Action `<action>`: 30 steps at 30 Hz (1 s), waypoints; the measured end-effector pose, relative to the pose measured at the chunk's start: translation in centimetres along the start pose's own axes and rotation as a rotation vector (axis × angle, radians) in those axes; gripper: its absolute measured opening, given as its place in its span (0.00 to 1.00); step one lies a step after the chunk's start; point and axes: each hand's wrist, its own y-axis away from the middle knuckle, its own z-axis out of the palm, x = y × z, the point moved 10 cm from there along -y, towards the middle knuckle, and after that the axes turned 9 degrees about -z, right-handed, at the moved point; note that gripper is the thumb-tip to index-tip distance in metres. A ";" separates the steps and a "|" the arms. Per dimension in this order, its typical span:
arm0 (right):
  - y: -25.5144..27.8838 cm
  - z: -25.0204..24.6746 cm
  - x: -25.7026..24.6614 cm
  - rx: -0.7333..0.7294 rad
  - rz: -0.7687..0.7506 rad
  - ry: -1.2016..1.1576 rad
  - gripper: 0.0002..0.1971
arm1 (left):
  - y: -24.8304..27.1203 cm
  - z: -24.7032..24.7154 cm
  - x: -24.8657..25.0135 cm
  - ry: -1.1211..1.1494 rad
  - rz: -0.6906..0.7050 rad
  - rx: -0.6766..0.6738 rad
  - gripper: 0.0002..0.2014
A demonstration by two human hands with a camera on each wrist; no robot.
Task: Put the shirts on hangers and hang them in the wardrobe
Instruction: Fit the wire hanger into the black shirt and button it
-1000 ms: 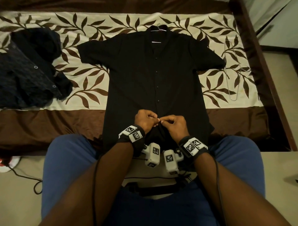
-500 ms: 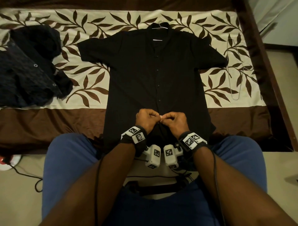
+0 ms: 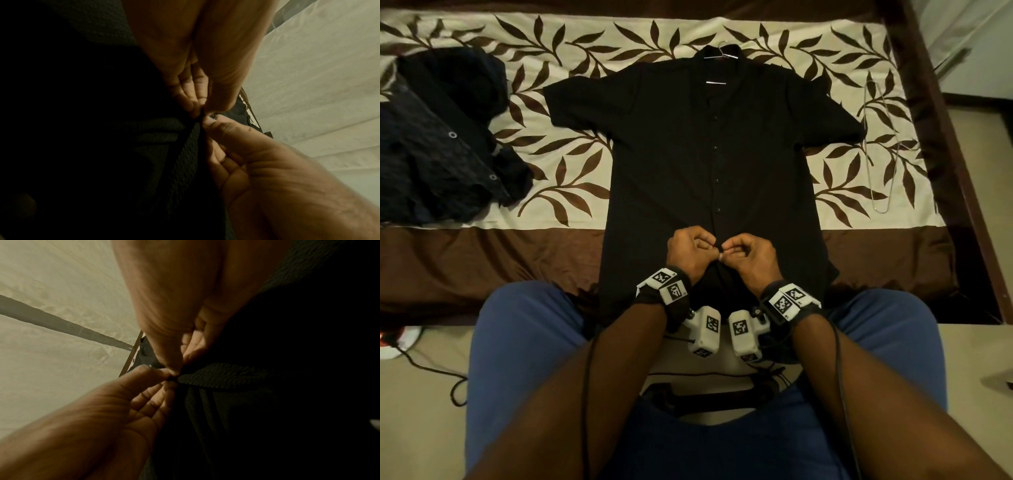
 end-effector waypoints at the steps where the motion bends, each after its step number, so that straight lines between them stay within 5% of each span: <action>1: 0.0 -0.1 0.1 0.012 -0.008 -0.023 0.09 | 0.0 0.0 0.1 0.018 0.014 -0.011 0.11; 7: -0.2 -0.1 1.4 0.005 0.032 -0.073 0.04 | 0.2 0.6 0.4 0.059 0.123 -0.105 0.14; 15: -0.6 1.1 1.3 -0.043 0.097 -0.190 0.04 | -0.4 0.3 1.3 -0.081 0.212 -0.014 0.13; 21: -0.4 0.1 0.6 0.012 0.004 0.105 0.08 | -0.6 -0.6 1.4 -0.288 0.153 0.188 0.11; 23: 0.2 -0.4 0.6 0.010 0.027 0.307 0.04 | -0.6 -0.6 0.5 -0.334 0.060 0.154 0.10; 26: 1.6 -0.5 0.9 -0.126 0.071 0.673 0.18 | 0.0 0.2 -1.9 -0.473 -0.058 -0.029 0.11; 30: 2.5 0.4 0.2 -0.204 0.012 0.884 0.15 | 2.4 0.8 -3.3 -0.780 -0.071 -0.119 0.25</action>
